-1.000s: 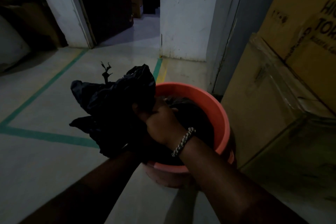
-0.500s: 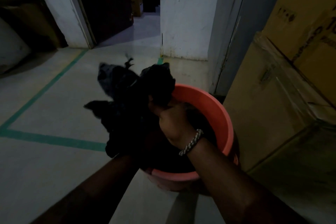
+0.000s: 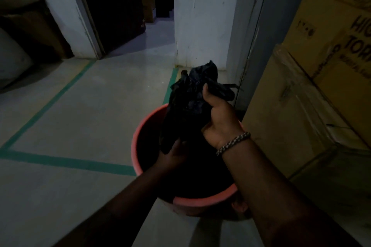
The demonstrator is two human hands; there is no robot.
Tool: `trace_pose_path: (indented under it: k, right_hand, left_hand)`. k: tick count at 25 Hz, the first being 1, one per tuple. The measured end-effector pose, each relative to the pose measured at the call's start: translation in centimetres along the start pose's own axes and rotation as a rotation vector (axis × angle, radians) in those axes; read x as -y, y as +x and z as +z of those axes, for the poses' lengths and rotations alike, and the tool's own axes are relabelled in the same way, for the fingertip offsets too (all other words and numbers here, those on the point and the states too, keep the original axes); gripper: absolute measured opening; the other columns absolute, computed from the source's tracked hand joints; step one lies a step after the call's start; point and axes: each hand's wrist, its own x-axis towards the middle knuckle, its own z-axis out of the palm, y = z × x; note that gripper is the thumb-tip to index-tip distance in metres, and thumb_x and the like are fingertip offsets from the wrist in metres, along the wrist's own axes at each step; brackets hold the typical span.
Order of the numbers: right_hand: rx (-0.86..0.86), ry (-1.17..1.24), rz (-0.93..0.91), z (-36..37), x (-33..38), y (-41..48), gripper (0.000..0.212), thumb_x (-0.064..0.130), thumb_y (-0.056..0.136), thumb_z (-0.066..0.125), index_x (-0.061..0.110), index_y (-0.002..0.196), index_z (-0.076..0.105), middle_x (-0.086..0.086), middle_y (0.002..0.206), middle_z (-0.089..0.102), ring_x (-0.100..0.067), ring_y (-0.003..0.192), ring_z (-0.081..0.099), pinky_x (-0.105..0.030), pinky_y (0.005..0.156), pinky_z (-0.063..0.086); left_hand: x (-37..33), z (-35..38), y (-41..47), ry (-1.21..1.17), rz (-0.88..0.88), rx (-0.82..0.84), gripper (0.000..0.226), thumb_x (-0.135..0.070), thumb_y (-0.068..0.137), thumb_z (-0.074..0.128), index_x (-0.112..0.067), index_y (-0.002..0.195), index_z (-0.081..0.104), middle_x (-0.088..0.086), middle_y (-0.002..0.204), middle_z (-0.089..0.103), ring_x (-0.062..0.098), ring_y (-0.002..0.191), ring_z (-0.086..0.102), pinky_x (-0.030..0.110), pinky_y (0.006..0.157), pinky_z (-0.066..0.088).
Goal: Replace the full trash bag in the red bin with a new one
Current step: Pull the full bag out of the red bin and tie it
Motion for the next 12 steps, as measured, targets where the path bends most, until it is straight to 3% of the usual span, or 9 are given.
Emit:
trace_pose_path:
  k: [1,2,3,5,8,10,12]
  right_hand:
    - [-0.006,0.007,0.026,-0.1,0.7,-0.3,0.044,0.035,0.091,0.07,0.009,0.127,0.067,-0.015,0.122,0.072,-0.039,0.112,0.068,-0.055,0.1,0.052]
    - [-0.02,0.033,0.043,-0.3,1.2,-0.4,0.04,0.031,0.092,0.069,0.008,0.125,0.068,-0.015,0.122,0.072,-0.039,0.113,0.067,-0.055,0.101,0.051]
    - [-0.064,0.066,0.044,-0.6,1.7,-0.4,0.035,0.025,0.092,0.068,0.007,0.122,0.07,-0.016,0.121,0.072,-0.04,0.113,0.067,-0.054,0.102,0.049]
    - [-0.179,0.121,0.008,-1.6,2.8,-0.2,0.027,0.012,0.09,0.064,0.006,0.116,0.071,-0.016,0.119,0.072,-0.038,0.11,0.067,-0.051,0.102,0.05]
    - [-0.432,0.167,-0.067,-4.1,4.6,0.0,0.02,0.006,0.088,0.062,0.002,0.107,0.069,-0.016,0.114,0.07,-0.033,0.093,0.068,-0.042,0.083,0.06]
    - [-0.659,-0.092,-0.156,-6.0,4.8,-0.1,0.052,0.013,0.075,0.067,-0.002,0.124,0.061,-0.02,0.118,0.066,-0.037,0.098,0.068,-0.052,0.083,0.059]
    - [-0.885,-0.623,-0.381,-6.9,4.9,-1.0,0.085,0.02,0.061,0.062,0.002,0.143,0.044,-0.021,0.135,0.056,-0.04,0.12,0.06,-0.059,0.101,0.05]
  left_hand:
    - [-0.1,-0.5,0.2,0.096,0.034,-0.134,0.102,-0.085,0.058,0.066,-0.027,0.138,0.039,0.009,0.157,0.031,0.031,0.149,0.024,0.036,0.12,0.021]
    - [0.6,-0.2,1.1,0.083,0.174,-0.334,0.104,-0.084,0.058,0.062,-0.014,0.135,0.051,0.017,0.146,0.047,0.039,0.141,0.038,0.04,0.113,0.033]
    - [-0.2,-0.4,1.2,0.09,0.183,-0.44,0.086,-0.07,0.068,0.058,-0.007,0.126,0.06,0.022,0.13,0.058,0.044,0.13,0.049,0.041,0.103,0.041]
    - [-0.6,-0.4,2.4,0.185,0.199,-0.497,0.051,-0.043,0.072,0.049,-0.011,0.108,0.068,0.014,0.11,0.063,0.038,0.119,0.054,0.037,0.095,0.044]
    - [-1.0,-1.1,3.4,0.179,0.138,-0.539,0.046,-0.046,0.08,0.038,-0.027,0.106,0.07,-0.007,0.106,0.068,0.022,0.112,0.056,0.04,0.098,0.047]
    - [-0.4,-1.7,3.8,0.197,0.109,-0.554,0.046,-0.049,0.084,0.035,-0.029,0.108,0.07,-0.007,0.104,0.072,0.022,0.11,0.062,0.042,0.092,0.051]
    - [-0.8,-1.9,3.7,0.225,0.054,-0.529,0.047,-0.04,0.078,0.04,-0.027,0.112,0.07,-0.006,0.109,0.073,0.023,0.115,0.06,0.043,0.092,0.052]
